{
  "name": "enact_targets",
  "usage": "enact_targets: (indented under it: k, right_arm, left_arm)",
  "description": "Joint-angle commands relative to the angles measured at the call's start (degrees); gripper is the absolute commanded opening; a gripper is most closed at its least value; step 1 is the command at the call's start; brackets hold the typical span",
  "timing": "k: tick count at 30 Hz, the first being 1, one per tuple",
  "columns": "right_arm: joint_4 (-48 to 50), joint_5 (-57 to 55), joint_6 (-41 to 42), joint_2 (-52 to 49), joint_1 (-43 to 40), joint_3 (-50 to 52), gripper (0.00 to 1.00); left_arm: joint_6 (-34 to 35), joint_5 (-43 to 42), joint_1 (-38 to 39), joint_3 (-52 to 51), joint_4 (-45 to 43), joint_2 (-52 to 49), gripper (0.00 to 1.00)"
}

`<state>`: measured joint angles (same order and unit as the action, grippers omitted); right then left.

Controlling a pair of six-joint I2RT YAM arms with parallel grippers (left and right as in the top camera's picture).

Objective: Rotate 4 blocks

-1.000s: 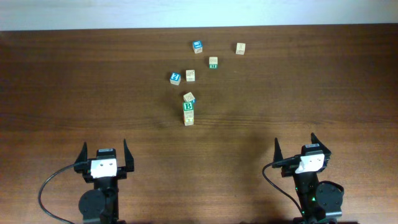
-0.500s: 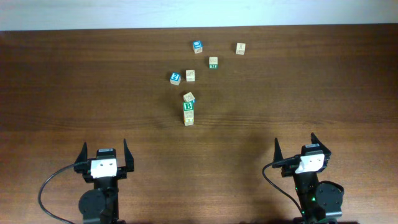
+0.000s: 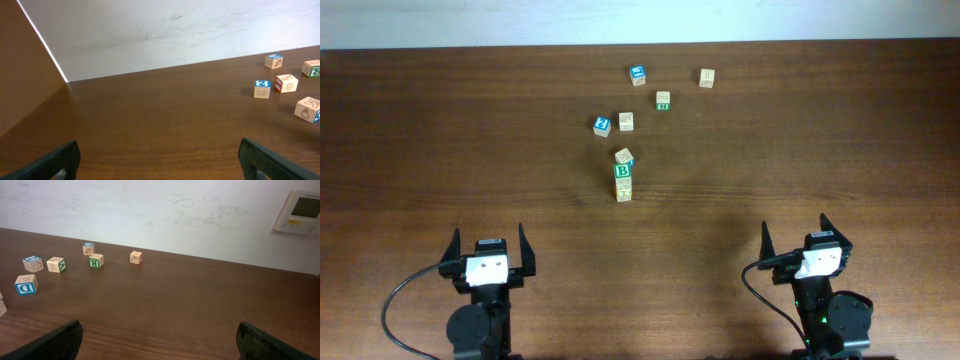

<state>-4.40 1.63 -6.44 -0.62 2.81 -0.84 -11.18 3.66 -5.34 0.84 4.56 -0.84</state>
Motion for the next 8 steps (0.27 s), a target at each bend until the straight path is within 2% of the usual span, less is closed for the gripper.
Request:
enact_targets:
  k: [1,8]
  right_arm:
    - [0.0,0.3,-0.2,0.4,-0.2,0.5,0.98]
    - [0.0,0.3,-0.2,0.4,-0.2,0.5,0.98]
  left_arm:
    - [-0.9,-0.4,-0.3,-0.3,0.0,0.5,0.99]
    - [-0.9,-0.4,-0.3,-0.3,0.0,0.5,0.99]
